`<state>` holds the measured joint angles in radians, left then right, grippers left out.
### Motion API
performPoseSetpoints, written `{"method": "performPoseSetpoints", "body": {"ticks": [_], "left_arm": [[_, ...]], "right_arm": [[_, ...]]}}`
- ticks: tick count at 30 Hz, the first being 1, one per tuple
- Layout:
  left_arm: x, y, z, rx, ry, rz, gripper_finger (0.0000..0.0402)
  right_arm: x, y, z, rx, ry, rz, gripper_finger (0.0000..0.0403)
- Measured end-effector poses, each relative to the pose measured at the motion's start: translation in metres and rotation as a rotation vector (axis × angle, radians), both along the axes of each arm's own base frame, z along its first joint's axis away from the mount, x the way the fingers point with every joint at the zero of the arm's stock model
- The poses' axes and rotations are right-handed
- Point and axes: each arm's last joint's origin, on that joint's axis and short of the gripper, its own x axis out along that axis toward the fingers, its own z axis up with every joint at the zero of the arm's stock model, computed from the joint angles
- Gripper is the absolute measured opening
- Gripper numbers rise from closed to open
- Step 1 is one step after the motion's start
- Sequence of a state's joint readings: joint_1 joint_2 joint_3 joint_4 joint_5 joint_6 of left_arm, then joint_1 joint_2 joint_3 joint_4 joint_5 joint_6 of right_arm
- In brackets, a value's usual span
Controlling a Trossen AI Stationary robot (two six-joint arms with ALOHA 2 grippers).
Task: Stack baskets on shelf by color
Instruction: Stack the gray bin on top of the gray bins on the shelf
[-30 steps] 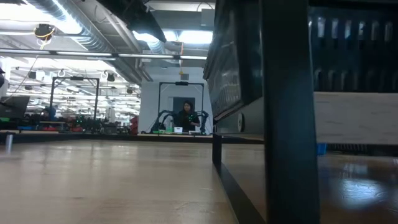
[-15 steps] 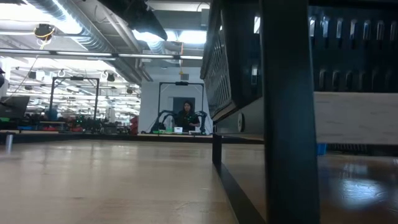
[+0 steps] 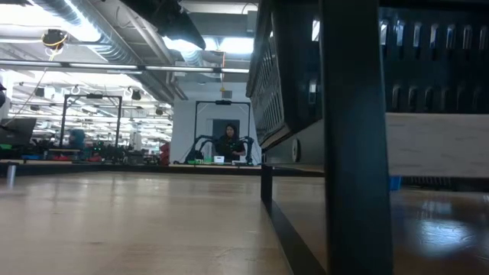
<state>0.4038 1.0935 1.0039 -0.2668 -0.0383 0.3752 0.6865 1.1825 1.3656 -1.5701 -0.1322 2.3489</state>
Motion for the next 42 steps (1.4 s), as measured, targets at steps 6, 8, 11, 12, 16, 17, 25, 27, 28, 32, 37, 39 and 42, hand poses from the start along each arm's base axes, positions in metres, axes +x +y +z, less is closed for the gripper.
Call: {"method": "performPoseSetpoints", "body": {"ticks": [6,8,11,12,16,17,25,27,28,32,37,39,42], "left_arm": [[0.000,0.000,0.000,-0.002,-0.001,0.001,0.0039],[0.000,0.000,0.000,-0.002,0.000,0.001,0.0039],[0.000,0.000,0.000,-0.002,0.000,0.001,0.0039],[0.000,0.000,0.000,-0.002,0.000,0.001,0.0039],[0.000,0.000,0.000,-0.002,0.000,0.001,0.0039],[0.000,0.000,0.000,-0.002,0.000,0.000,0.0039],[0.000,0.000,0.000,-0.002,0.000,0.000,0.0039],[0.000,0.000,0.000,-0.002,0.000,0.001,0.0039],[0.000,0.000,0.000,-0.002,0.000,0.001,0.0039],[0.000,0.000,0.000,-0.006,-0.002,0.002,0.0039],[0.000,0.000,0.000,-0.006,-0.002,0.002,0.0039],[0.000,0.000,0.000,-0.007,-0.002,0.003,0.0039],[0.000,0.000,0.000,-0.007,-0.002,0.002,0.0039]], "right_arm": [[0.000,0.000,0.006,0.009,-0.026,0.024,0.0083],[0.000,0.000,0.006,0.009,-0.027,0.025,0.0083],[-0.001,0.000,0.006,0.010,-0.026,0.032,0.0083],[-0.001,0.001,0.006,0.008,-0.028,0.035,0.0083],[-0.002,-0.001,0.006,-0.020,-0.061,0.062,0.0083],[-0.002,-0.002,0.007,-0.033,-0.079,0.080,0.0083],[-0.008,-0.011,0.013,-0.102,-0.190,0.137,0.0083],[-0.009,-0.011,0.013,-0.092,-0.186,0.128,0.0083],[-0.009,-0.011,0.013,-0.088,-0.183,0.130,0.0083],[-0.009,-0.011,0.013,-0.084,-0.186,0.178,0.0083],[-0.010,-0.015,0.029,-0.120,-0.287,0.156,0.0083],[-0.010,-0.018,0.040,-0.166,-0.369,0.150,0.0083],[-0.010,-0.025,0.053,-0.316,-0.511,0.159,0.0083]]}}
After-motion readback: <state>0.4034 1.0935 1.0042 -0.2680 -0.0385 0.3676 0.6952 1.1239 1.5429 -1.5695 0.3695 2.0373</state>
